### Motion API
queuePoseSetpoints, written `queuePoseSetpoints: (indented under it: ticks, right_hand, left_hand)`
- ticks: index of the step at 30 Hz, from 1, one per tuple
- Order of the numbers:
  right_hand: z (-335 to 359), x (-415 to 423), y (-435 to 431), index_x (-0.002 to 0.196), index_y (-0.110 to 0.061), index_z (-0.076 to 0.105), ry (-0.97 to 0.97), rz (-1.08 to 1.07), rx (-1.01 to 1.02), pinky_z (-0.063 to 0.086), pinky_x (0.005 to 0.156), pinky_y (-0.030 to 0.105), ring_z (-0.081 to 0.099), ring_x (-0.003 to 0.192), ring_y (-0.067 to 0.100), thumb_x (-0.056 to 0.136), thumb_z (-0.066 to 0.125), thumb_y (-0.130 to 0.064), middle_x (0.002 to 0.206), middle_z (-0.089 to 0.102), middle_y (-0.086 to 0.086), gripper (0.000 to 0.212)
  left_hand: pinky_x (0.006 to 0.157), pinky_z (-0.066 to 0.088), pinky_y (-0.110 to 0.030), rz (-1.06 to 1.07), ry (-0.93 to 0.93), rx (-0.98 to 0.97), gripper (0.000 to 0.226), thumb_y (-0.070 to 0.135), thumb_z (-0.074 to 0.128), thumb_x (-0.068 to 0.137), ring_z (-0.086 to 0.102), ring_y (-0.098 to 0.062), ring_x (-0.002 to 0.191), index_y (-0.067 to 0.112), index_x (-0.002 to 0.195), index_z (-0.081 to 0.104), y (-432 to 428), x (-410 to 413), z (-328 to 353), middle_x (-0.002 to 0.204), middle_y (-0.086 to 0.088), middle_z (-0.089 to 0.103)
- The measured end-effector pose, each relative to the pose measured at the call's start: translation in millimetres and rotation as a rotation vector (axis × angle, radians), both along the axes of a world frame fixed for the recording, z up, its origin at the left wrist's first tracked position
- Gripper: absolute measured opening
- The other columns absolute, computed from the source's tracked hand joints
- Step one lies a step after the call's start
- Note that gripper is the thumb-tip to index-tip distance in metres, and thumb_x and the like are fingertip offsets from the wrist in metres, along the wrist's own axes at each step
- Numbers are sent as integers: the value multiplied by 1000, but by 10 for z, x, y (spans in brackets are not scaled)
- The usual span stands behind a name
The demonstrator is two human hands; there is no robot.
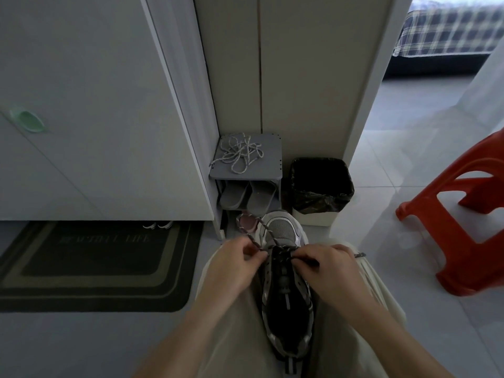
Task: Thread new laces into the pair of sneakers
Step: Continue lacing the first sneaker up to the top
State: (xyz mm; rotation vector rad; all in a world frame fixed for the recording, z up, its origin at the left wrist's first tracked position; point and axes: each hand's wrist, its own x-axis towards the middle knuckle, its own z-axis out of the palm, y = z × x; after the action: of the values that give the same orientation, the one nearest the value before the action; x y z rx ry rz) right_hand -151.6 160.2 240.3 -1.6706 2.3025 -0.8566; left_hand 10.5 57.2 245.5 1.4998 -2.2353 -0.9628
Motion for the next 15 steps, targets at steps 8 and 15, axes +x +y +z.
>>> queuePoseSetpoints:
  ticks: [8, 15]
  right_hand:
    - [-29, -45, 21, 94, -33, 68, -5, -14, -1, 36, 93, 29, 63, 76, 1, 81, 68, -38, 80, 69, -18, 14]
    - [-43, -53, 33, 91, -38, 69, 12, 8, 7, 36, 93, 30, 61, 81, -2, 82, 65, -36, 84, 67, -24, 10]
  left_hand:
    - [64, 49, -16, 223, 377, 19, 14, 15, 56, 94, 63, -4, 69, 19, 80, 55, -51, -51, 72, 79, 8, 69]
    - [57, 41, -15, 229, 157, -138, 22, 30, 64, 87, 54, -4, 71, 23, 95, 45, -109, 104, 43, 83, 8, 54]
